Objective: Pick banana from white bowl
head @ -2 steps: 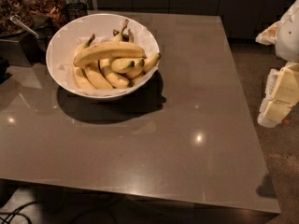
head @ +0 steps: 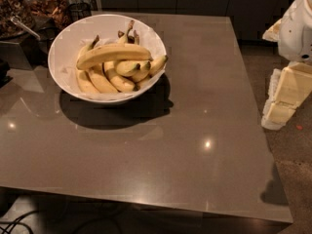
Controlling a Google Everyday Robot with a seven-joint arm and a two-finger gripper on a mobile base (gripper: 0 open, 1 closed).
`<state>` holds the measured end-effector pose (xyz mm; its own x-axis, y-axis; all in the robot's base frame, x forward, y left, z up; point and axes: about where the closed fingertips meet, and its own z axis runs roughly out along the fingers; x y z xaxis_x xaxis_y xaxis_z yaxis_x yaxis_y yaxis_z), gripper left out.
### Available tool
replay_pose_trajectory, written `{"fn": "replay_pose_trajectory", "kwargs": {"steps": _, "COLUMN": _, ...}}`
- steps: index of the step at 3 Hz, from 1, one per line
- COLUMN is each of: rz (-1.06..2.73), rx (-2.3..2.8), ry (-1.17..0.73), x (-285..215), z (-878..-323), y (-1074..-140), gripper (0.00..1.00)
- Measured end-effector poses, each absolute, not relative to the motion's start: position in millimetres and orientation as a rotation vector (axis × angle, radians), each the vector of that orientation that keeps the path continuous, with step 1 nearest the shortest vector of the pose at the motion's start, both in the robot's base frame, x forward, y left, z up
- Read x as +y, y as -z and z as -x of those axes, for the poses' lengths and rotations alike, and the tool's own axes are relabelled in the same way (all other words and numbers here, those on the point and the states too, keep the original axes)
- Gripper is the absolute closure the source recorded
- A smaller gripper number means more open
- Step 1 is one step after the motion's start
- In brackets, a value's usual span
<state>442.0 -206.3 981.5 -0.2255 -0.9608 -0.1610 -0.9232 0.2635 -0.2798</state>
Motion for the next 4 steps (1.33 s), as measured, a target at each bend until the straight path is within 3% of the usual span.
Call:
{"fn": "replay_pose_trajectory", "kwargs": {"steps": 2, "rz": 1.839, "rx": 2.209, "ry": 0.325, "x": -126.8, "z": -479.8, "y": -1014.0, "gripper": 0.0}}
{"fn": "replay_pose_trajectory", "kwargs": {"steps": 4, "rz": 1.831, "rx": 2.117, "ry": 0.322, "x": -99.4, "z": -492.8, "y": -1025.9, "gripper": 0.0}}
